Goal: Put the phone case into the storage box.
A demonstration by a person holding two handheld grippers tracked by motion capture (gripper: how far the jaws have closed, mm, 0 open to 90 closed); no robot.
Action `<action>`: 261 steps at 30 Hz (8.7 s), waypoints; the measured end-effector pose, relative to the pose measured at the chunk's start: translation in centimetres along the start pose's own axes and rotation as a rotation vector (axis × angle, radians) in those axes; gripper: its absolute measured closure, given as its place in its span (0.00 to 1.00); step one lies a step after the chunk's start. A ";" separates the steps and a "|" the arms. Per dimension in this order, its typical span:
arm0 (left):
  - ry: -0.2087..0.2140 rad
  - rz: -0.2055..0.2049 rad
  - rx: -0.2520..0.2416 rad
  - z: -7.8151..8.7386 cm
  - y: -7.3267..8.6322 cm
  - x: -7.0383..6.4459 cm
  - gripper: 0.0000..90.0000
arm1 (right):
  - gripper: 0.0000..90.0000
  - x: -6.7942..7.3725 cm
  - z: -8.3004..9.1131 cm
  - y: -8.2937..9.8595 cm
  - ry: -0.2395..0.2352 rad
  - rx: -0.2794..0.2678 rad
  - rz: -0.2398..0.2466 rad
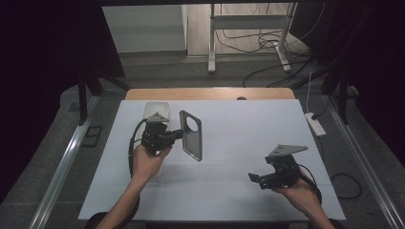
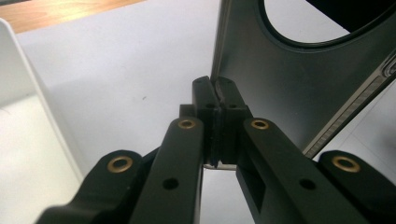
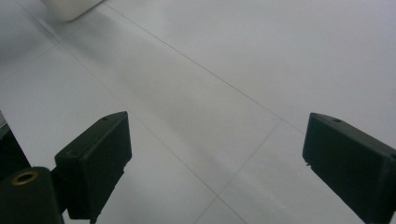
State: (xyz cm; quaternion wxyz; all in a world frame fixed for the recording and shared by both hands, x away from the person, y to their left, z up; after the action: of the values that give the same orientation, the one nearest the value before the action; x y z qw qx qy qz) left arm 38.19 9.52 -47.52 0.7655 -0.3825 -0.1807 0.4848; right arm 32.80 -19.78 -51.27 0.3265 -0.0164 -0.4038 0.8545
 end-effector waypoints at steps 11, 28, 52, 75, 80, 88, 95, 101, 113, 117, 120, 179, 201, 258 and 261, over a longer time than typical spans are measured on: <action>-0.014 0.019 0.000 0.5 -0.8 1.3 0.99 | 0.03 -0.8 1.0 1.3 0.019 0.011 -0.024; -0.059 0.046 0.003 1.7 -2.2 3.8 0.99 | 0.00 -1.6 2.7 2.3 0.058 -0.021 -0.042; -0.172 0.084 -0.011 3.6 -3.4 8.5 0.99 | 0.00 -3.3 5.7 4.9 0.143 -0.085 -0.135; -0.272 0.127 -0.004 3.3 -3.7 12.6 0.99 | 0.00 -3.4 6.8 5.6 0.187 -0.085 -0.153; -0.300 0.143 0.001 2.9 -3.8 13.4 0.99 | 0.00 -3.4 6.7 5.7 0.184 -0.081 -0.157; -0.321 0.167 0.001 2.3 -3.9 14.4 0.99 | 0.00 -3.3 6.7 5.7 0.183 -0.077 -0.151; -0.337 0.173 0.004 1.3 -4.1 14.7 0.99 | 0.00 -3.2 6.6 5.7 0.184 -0.075 -0.146; -0.358 0.176 0.009 0.6 -4.3 15.0 0.99 | 0.00 -3.2 6.6 5.7 0.181 -0.071 -0.145; -0.397 0.192 0.019 -0.8 -4.4 16.1 0.99 | 0.00 -3.2 6.6 5.7 0.175 -0.068 -0.143; -0.409 0.202 0.022 -1.3 -4.4 16.5 0.99 | 0.00 -3.2 6.5 5.7 0.173 -0.065 -0.141; -0.416 0.211 0.026 -1.8 -4.3 16.8 0.99 | 0.00 -3.2 6.5 5.7 0.170 -0.064 -0.143; -0.360 0.257 0.038 -5.8 -2.2 18.2 0.71 | 0.01 -3.2 6.4 5.8 0.168 -0.051 -0.146; -0.308 0.246 0.011 -5.1 -2.1 18.1 0.45 | 0.01 -3.2 6.4 5.8 0.170 -0.049 -0.148; -0.070 0.137 0.003 -2.2 -1.0 13.2 0.09 | 0.00 -3.1 6.2 5.9 0.164 -0.033 -0.138; -0.065 0.131 -0.002 -2.2 -0.7 12.9 0.09 | 0.00 -3.2 6.2 5.9 0.164 -0.033 -0.139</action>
State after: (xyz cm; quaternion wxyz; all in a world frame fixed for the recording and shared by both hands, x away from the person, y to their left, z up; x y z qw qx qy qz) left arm 46.00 19.82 -49.60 0.7254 -0.3783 -0.1806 0.5459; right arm 30.24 -28.54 -51.97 0.4168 -0.0635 -0.3898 0.8187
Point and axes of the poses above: each handheld gripper's, and its own axes: z roughly backward along the jaws, y roughly out of its underside, x roughly to its left, the point moved 9 cm from there along -z, roughly forward along the jaws, and after that the axes turned 11 degrees about -y, right-handed, at the moved point
